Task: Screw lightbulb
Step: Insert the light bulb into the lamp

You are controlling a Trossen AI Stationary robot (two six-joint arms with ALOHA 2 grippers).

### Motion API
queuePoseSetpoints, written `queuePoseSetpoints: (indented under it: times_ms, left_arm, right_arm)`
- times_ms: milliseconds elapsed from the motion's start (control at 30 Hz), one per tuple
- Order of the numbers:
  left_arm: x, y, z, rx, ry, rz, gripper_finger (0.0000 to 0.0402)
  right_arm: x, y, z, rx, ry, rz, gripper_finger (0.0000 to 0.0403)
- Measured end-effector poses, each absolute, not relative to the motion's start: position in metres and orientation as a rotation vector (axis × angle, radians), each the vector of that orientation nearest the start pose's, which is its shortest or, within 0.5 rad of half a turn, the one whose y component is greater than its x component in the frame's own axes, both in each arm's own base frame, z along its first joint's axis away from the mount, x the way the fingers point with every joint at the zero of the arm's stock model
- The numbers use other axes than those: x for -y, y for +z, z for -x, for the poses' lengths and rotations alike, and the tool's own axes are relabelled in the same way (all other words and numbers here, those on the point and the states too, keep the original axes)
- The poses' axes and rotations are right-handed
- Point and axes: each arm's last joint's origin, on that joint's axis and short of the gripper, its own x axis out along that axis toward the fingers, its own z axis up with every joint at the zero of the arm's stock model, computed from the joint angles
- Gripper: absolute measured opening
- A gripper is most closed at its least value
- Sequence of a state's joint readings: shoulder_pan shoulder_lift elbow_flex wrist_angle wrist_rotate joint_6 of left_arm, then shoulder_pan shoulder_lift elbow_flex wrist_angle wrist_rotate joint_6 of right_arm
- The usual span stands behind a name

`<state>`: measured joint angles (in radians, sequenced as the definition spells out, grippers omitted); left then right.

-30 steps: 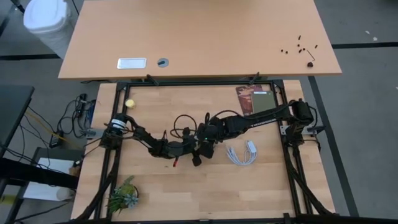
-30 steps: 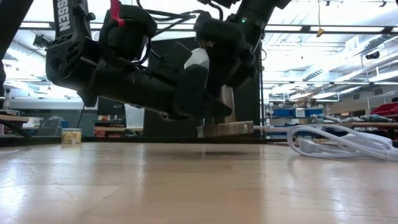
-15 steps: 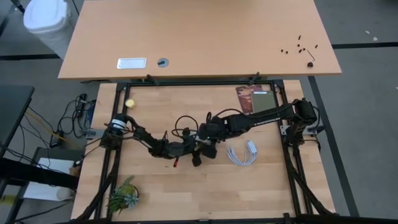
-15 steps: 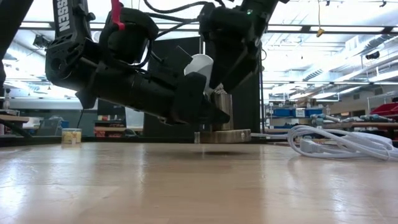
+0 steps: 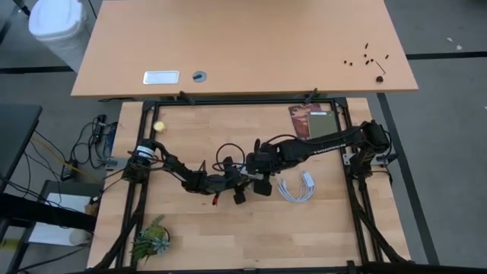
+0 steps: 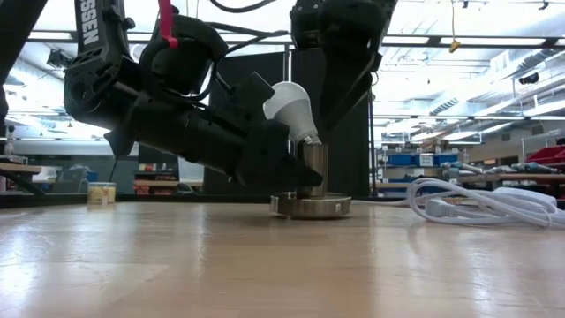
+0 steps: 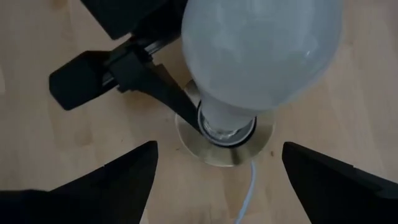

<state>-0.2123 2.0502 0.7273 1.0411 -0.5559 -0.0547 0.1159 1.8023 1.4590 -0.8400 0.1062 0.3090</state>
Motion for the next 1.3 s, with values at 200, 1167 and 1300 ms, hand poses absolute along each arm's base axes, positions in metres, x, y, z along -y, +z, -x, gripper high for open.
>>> queuePoseSetpoints:
  times_ms: [200,1167,1300]
  left_arm:
    - [0.058,0.087,-0.344,-0.272,0.348,-0.061,0.0188]
    - [0.063,0.094,-0.34,-0.351,0.282,-0.083,0.0273]
    - [0.064,0.109,-0.336,-0.395,0.226,-0.078,0.0274]
  right_arm:
    - [-0.044,0.245,-0.365,-1.15,-0.208,-0.099,0.0352]
    - [-0.024,0.249,-0.358,-1.105,-0.299,-0.112,0.0352]
    - [-0.017,0.249,-0.358,-1.106,-0.313,-0.119,0.0352]
